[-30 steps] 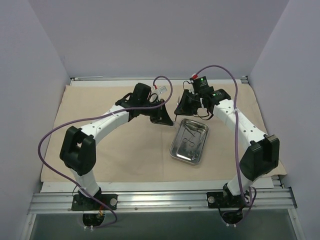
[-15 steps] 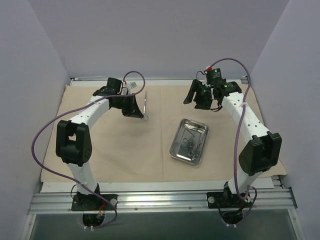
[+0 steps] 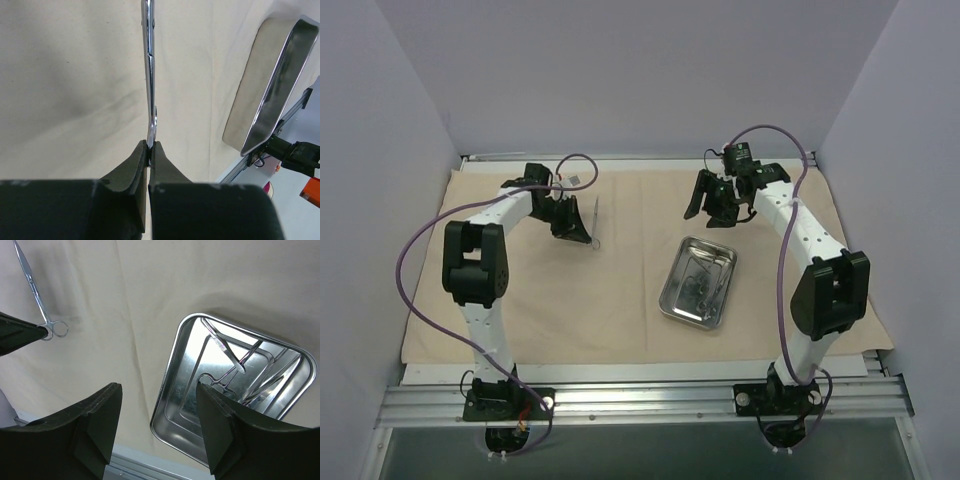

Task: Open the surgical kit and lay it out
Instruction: Place the medical item in the surgical kit.

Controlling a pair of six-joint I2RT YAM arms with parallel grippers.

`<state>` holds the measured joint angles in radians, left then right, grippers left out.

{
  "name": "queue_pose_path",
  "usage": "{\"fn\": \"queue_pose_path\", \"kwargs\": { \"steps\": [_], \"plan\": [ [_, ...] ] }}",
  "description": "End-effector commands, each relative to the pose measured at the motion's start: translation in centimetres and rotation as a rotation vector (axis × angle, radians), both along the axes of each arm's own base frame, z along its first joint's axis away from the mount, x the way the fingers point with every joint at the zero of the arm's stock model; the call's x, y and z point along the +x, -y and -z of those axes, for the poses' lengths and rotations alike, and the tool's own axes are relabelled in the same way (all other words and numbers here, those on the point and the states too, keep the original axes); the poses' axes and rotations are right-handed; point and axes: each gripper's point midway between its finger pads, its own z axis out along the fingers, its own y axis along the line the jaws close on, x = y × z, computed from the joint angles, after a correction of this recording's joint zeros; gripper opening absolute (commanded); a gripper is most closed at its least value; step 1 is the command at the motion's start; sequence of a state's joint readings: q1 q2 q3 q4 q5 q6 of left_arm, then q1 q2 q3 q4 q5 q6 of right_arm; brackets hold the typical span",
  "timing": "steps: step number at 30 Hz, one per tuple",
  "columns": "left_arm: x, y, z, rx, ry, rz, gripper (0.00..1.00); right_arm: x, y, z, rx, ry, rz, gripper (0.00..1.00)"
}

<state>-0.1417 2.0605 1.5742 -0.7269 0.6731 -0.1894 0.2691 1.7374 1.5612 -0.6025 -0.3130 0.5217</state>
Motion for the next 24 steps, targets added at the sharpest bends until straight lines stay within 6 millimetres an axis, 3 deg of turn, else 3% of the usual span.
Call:
{"fn": "queue_pose_path", "kwargs": {
  "steps": [1, 7, 10, 12, 14, 19, 21, 23, 24],
  "plan": [
    [2.2, 0.0, -1.3, -0.07, 0.069, 0.008, 0.02, -1.0, 0.2, 0.7, -0.017, -0.038, -0.025, 0.61],
    [4.0, -0.5, -1.9, -0.121, 0.093, -0.086, 0.02, -1.5, 0.4, 1.5, -0.024, -0.058, -0.026, 0.61],
    [5.4, -1.0, -2.1, -0.121, 0.117, -0.198, 0.02, -1.4, 0.3, 1.5, -0.019, -0.055, -0.023, 0.61],
    [6.3, -0.8, -3.4, -0.181, 0.103, -0.329, 0.02, -1.3, 0.2, 1.5, -0.013, -0.053, -0.023, 0.61],
    [7.9, -1.3, -3.6, -0.219, 0.128, -0.487, 0.02, -1.2, 0.1, 1.3, -0.003, -0.045, -0.026, 0.61],
    [11.9, -2.2, -7.1, -0.39, 0.251, -0.736, 0.02, -1.2, -0.2, 0.7, 0.019, -0.027, -0.022, 0.6],
    [13.1, -2.3, -6.6, -0.429, 0.239, -0.776, 0.02, -1.4, -0.2, 0.5, 0.023, -0.019, -0.02, 0.6],
    [14.6, -2.1, -8.1, -0.476, 0.274, -0.79, 0.02, -1.6, -0.1, 0.5, 0.02, -0.018, -0.021, 0.6],
    [15.1, -2.1, -7.3, -0.47, 0.259, -0.798, 0.02, -1.9, 0.1, 0.5, 0.018, -0.019, -0.019, 0.6]
  ]
}}
